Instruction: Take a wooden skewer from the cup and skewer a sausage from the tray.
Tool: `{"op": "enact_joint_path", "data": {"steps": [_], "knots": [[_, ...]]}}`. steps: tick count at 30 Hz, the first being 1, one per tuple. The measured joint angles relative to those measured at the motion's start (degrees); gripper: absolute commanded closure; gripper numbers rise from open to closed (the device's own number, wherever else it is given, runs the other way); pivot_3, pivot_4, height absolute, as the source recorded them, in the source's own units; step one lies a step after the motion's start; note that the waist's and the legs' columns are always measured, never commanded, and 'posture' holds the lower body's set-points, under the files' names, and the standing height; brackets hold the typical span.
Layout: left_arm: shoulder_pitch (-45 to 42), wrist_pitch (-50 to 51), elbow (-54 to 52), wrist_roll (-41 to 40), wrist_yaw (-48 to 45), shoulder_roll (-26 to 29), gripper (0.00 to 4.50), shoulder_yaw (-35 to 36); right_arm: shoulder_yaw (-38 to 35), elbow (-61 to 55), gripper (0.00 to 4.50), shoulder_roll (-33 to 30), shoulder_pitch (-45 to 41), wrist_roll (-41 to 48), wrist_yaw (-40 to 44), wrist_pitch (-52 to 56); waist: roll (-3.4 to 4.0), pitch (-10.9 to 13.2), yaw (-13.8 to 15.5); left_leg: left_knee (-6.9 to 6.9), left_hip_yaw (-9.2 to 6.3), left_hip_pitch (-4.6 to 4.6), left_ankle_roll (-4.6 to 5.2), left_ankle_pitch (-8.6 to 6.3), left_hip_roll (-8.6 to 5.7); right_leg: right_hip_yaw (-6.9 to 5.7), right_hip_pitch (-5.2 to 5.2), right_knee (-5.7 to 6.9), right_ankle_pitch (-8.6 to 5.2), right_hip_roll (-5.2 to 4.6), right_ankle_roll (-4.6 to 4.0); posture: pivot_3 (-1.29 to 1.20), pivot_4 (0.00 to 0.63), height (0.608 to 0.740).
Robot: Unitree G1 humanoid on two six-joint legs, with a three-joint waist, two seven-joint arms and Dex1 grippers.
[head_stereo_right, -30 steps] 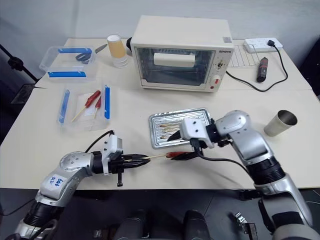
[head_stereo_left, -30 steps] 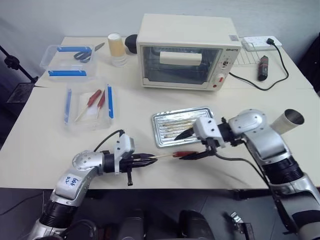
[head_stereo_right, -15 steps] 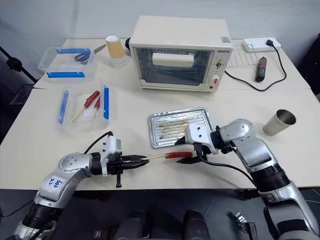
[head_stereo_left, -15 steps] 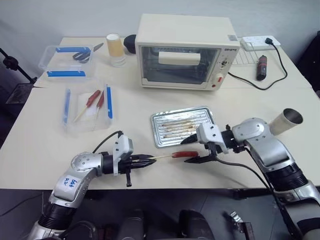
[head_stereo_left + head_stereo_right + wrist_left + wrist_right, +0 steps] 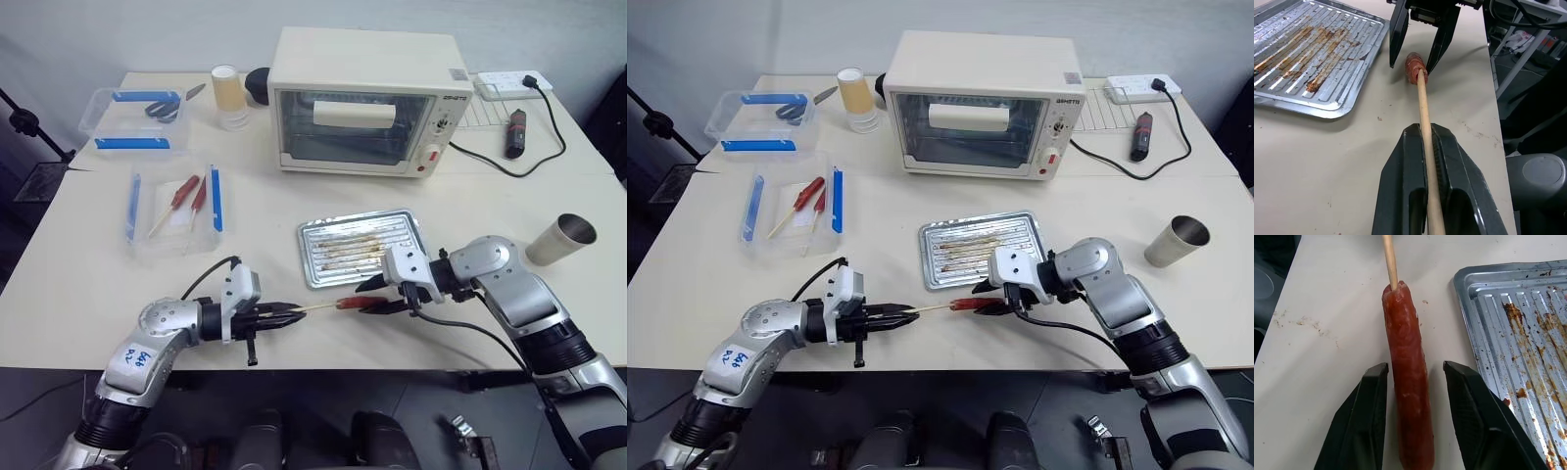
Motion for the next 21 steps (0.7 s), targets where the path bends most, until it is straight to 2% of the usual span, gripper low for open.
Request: {"op": "enact_joint_path", "data": {"steps": [4, 21], "knots": [[0.0, 0.0, 0.0, 0.0, 0.0, -0.1, 4.5, 0.0, 0.0, 0.1, 3.93, 0.0, 0.0, 0.0, 0.4, 0.0, 0.0, 0.0, 0.0, 0.0, 0.0, 0.0, 0.0, 0.0, 0.0, 0.0, 0.0, 0.0, 0.0, 0.0, 0.0, 0.0, 0.15, 0.74], [-1.4, 0.0, 0.0, -0.1, 0.3, -0.4, 4.5, 0.0, 0.0, -0.6, 3.93, -1.0, -2.3, -0.2, 2.2, 1.1, 0.0, 0.0, 0.0, 0.0, 0.0, 0.0, 0.0, 0.0, 0.0, 0.0, 0.0, 0.0, 0.0, 0.0, 0.0, 0.0, 0.15, 0.74]]}}
